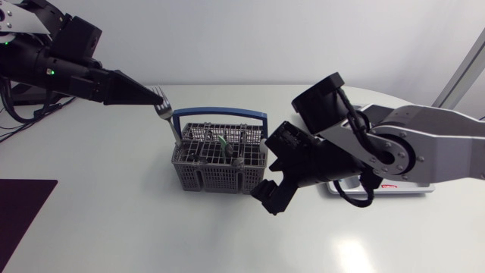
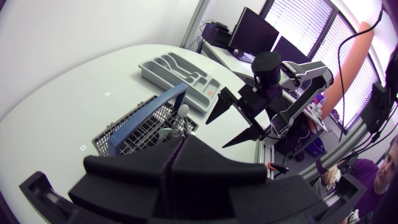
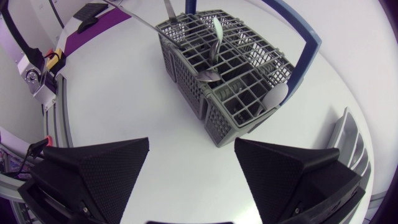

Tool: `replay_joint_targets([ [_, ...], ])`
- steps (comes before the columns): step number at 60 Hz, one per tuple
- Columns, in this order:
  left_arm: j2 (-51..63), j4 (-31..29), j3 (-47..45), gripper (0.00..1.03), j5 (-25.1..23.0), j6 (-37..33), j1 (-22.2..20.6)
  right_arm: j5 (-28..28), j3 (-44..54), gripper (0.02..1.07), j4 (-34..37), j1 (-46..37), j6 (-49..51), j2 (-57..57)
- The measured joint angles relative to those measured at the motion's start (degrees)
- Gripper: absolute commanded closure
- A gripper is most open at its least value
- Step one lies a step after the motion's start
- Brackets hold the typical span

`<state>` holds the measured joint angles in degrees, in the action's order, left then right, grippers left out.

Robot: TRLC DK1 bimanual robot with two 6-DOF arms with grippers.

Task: Unload the cutlery basket into the drawer organizer.

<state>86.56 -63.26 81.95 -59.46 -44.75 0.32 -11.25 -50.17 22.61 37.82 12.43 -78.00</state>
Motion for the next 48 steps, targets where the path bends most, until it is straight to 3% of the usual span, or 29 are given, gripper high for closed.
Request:
replay_joint_targets([
  [22,-1.6,1.0,-0.6,0.86,0.0,2.1,-0.1,0.2,0.0,0.08,0.4,0.0,0.0,0.5],
  [32,-5.8,10.0,-6.7,0.86,0.7,7.6,-0.2,0.6,0.0,0.08,0.4,0.0,0.0,0.9],
  [48,-13.3,25.4,-17.4,0.86,6.3,18.9,-3.7,1.7,0.0,0.08,0.4,1.6,0.0,0.9],
])
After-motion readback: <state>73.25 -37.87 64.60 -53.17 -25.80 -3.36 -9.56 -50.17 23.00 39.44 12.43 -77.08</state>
